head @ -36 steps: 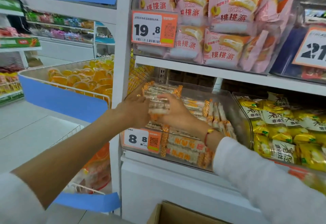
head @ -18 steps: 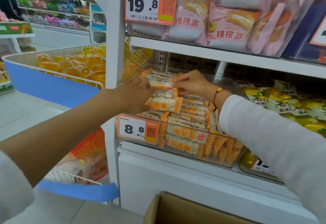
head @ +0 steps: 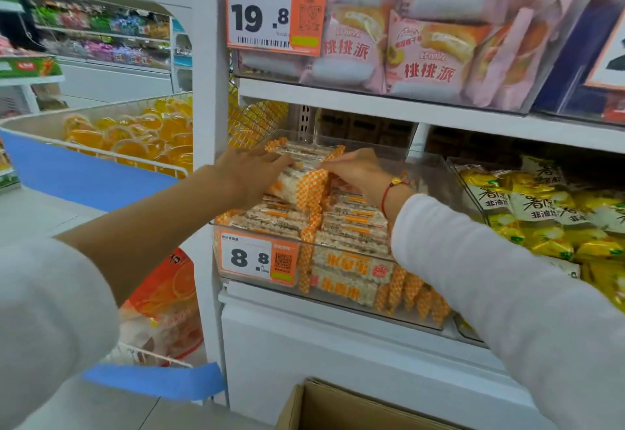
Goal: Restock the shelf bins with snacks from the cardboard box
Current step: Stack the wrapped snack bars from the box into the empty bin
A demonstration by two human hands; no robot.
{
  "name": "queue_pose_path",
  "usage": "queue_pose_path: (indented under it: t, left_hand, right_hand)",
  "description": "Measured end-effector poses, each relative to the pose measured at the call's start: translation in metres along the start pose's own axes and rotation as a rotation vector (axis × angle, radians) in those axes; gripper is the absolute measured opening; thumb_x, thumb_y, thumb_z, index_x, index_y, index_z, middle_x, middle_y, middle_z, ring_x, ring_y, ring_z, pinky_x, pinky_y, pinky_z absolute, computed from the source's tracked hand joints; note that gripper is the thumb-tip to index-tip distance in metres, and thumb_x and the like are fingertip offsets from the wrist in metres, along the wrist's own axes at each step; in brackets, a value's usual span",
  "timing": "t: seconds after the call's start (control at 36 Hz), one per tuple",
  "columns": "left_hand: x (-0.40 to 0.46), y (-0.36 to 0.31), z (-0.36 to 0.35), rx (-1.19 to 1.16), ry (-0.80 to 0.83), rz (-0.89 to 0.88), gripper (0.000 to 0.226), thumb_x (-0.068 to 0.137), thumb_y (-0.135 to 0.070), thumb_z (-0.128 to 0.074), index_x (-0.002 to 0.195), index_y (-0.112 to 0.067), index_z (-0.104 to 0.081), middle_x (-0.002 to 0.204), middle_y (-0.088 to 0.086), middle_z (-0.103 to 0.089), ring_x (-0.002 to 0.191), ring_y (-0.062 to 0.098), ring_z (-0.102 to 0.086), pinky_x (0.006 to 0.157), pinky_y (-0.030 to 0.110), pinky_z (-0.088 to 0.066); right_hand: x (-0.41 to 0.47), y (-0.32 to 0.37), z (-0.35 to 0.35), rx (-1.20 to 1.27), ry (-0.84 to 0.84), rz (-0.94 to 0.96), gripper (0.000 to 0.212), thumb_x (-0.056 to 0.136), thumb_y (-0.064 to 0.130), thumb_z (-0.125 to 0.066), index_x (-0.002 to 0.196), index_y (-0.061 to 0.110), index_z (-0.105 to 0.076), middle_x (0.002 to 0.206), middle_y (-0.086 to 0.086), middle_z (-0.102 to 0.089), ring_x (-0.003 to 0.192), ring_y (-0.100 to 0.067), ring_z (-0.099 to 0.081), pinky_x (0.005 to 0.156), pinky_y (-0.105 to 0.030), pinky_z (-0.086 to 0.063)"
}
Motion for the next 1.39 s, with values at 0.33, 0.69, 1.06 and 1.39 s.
queue_pose_path:
  t: [0.33, 0.69, 1.06, 1.39]
  left_hand:
    - [-0.028, -0.011, 0.004, 0.087, 0.004, 0.0, 0.065, 0.097, -0.04, -0.048, 0.149, -0.018, -0.016, 0.152, 0.006, -0.027, 0.14, 0.027, -0.025, 0.106, 0.042, -0.039]
    - [-0.028, -0.009, 0.014, 0.055, -0.069, 0.046, 0.066, 0.086, -0.027, -0.069, 0.143, -0.025, -0.034, 0.142, 0.0, -0.046, 0.127, 0.022, -0.047, 0.087, 0.037, -0.049]
    - [-0.029, -0.009, 0.024, 0.203, -0.049, 0.019, 0.046, 0.092, -0.03, -0.06, 0.134, -0.019, -0.043, 0.127, 0.0, -0.057, 0.11, 0.023, -0.058, 0.071, 0.032, -0.042]
    - [-0.039, -0.009, 0.027, 0.155, 0.013, -0.004, 0.055, 0.096, -0.03, -0.055, 0.144, -0.021, -0.03, 0.139, 0.0, -0.048, 0.127, 0.023, -0.046, 0.089, 0.038, -0.046]
  right_hand:
    - [-0.02, -0.012, 0.015, 0.006, 0.118, -0.019, 0.027, 0.09, 0.024, -0.067, 0.112, 0.009, -0.067, 0.086, -0.007, -0.067, 0.064, -0.013, -0.063, 0.076, -0.028, -0.058]
    - [-0.021, -0.009, 0.04, -0.079, -0.333, 0.409, 0.014, 0.085, 0.026, -0.072, 0.088, 0.014, -0.078, 0.084, 0.0, -0.075, 0.079, -0.01, -0.068, 0.079, -0.031, -0.057]
    - [-0.022, 0.01, -0.003, -0.68, 0.348, 0.65, 0.045, 0.081, 0.021, -0.074, 0.124, 0.021, -0.064, 0.131, -0.006, -0.05, 0.123, -0.019, -0.045, 0.099, -0.018, -0.03]
    - [-0.002, 0.009, -0.006, -0.489, 0.123, 0.644, 0.039, 0.084, 0.02, -0.074, 0.121, 0.017, -0.063, 0.099, -0.002, -0.066, 0.086, -0.012, -0.061, 0.076, -0.021, -0.051]
Point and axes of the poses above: each hand's wrist, its own x-axis towards the middle knuckle, its own z-axis out of the back of the hand, y = z × x, the point moved 5 cm from there along x, towards the middle knuckle
